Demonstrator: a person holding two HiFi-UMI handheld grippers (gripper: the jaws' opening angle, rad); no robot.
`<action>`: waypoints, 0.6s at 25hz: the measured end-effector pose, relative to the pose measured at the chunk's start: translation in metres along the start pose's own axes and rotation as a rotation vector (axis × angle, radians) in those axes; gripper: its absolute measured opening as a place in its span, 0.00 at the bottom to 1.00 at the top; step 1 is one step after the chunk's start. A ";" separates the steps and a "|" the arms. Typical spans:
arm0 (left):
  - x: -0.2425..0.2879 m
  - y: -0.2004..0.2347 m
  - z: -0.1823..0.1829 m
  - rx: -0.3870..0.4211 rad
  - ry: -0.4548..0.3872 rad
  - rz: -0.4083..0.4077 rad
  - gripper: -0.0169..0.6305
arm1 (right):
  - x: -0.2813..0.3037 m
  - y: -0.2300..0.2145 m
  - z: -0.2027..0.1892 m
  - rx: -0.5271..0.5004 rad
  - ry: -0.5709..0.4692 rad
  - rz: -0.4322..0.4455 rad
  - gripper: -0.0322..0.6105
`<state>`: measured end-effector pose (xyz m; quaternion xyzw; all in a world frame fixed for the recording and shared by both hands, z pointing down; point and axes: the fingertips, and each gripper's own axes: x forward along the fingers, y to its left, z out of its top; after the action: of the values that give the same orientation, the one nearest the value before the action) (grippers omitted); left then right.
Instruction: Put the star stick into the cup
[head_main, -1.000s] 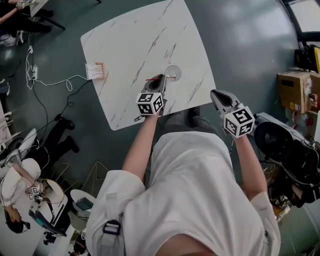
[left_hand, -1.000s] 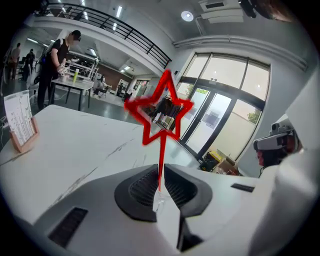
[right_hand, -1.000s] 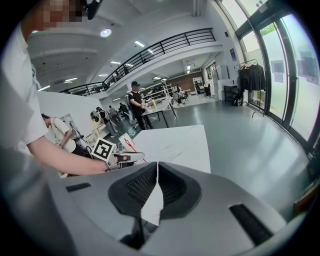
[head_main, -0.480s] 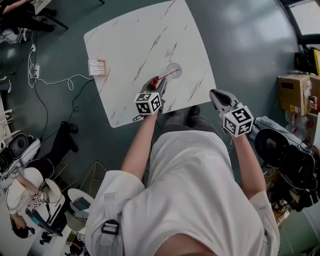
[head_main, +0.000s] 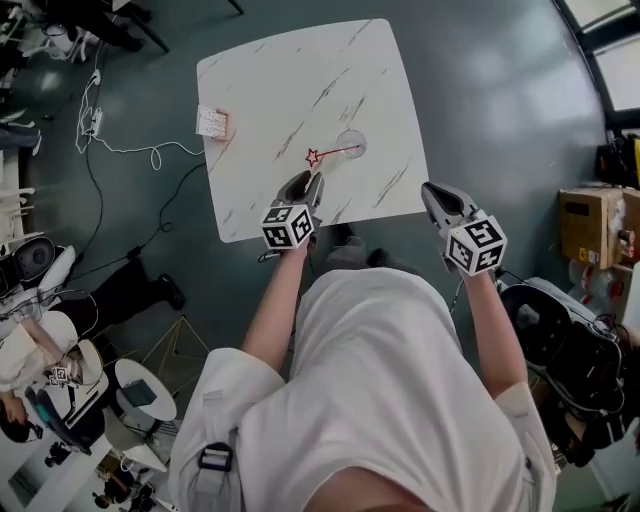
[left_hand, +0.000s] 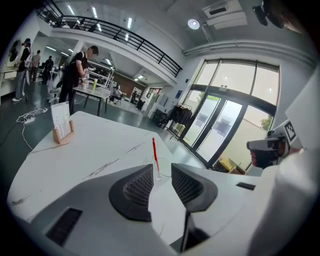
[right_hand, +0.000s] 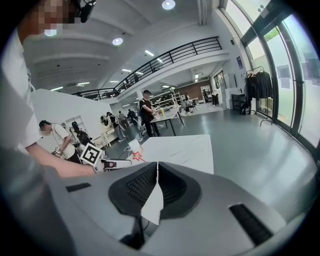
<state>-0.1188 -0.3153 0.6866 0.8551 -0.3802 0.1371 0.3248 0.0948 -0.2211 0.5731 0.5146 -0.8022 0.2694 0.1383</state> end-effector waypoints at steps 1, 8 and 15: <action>-0.008 -0.005 0.001 -0.004 -0.015 0.009 0.20 | -0.004 0.002 0.001 -0.006 -0.005 0.009 0.09; -0.060 -0.041 0.006 -0.013 -0.107 0.050 0.07 | -0.036 0.016 -0.003 -0.044 -0.032 0.068 0.09; -0.116 -0.083 -0.002 -0.022 -0.166 0.036 0.05 | -0.077 0.025 -0.012 -0.047 -0.077 0.102 0.09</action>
<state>-0.1354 -0.2077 0.5952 0.8530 -0.4225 0.0672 0.2989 0.1050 -0.1483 0.5368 0.4796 -0.8382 0.2372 0.1057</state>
